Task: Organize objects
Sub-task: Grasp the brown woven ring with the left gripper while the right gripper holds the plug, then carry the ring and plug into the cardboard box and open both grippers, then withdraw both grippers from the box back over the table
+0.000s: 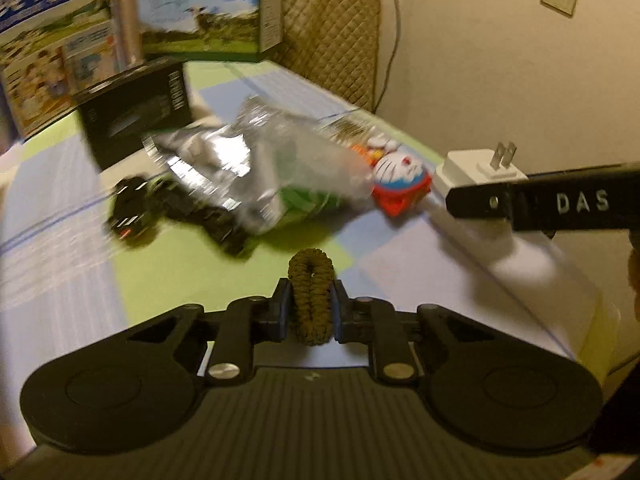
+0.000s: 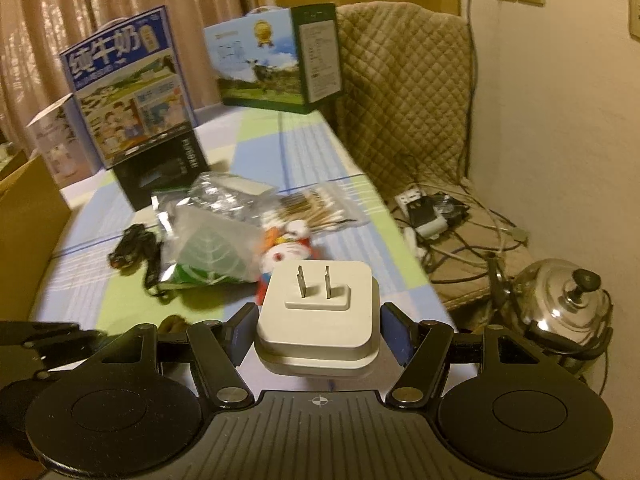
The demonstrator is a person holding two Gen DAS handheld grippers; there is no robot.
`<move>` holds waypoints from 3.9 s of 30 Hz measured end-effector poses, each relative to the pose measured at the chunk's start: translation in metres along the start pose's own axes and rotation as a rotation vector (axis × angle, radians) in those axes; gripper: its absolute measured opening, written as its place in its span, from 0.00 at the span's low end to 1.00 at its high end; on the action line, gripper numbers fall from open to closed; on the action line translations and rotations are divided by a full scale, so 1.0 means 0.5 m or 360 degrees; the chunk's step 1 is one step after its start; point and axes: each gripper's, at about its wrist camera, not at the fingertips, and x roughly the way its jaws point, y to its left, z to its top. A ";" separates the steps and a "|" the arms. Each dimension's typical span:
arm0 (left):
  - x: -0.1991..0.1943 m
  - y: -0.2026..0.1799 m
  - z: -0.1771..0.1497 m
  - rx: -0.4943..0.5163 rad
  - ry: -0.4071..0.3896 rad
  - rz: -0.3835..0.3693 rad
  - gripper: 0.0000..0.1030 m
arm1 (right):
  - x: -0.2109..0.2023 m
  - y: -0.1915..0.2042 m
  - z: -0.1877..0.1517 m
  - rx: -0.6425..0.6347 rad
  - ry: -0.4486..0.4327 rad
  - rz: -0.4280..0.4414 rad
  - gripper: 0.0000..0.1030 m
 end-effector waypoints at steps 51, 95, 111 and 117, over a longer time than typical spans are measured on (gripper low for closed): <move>-0.567 0.446 -0.034 -0.0431 -0.0217 0.0603 0.15 | -0.099 0.643 0.111 -0.0602 -0.0069 0.0813 0.61; -0.593 0.517 -0.095 -0.0580 -0.0301 0.0644 0.57 | -0.047 0.617 0.118 -0.0336 -0.0052 0.0871 0.71; -0.526 0.260 0.028 -0.0376 -0.0427 0.0322 0.82 | -0.168 0.179 0.026 -0.0121 -0.0228 0.0284 0.72; -0.462 0.165 0.067 -0.0304 -0.0422 0.0210 0.88 | -0.177 0.076 0.002 -0.0041 -0.0224 0.0162 0.72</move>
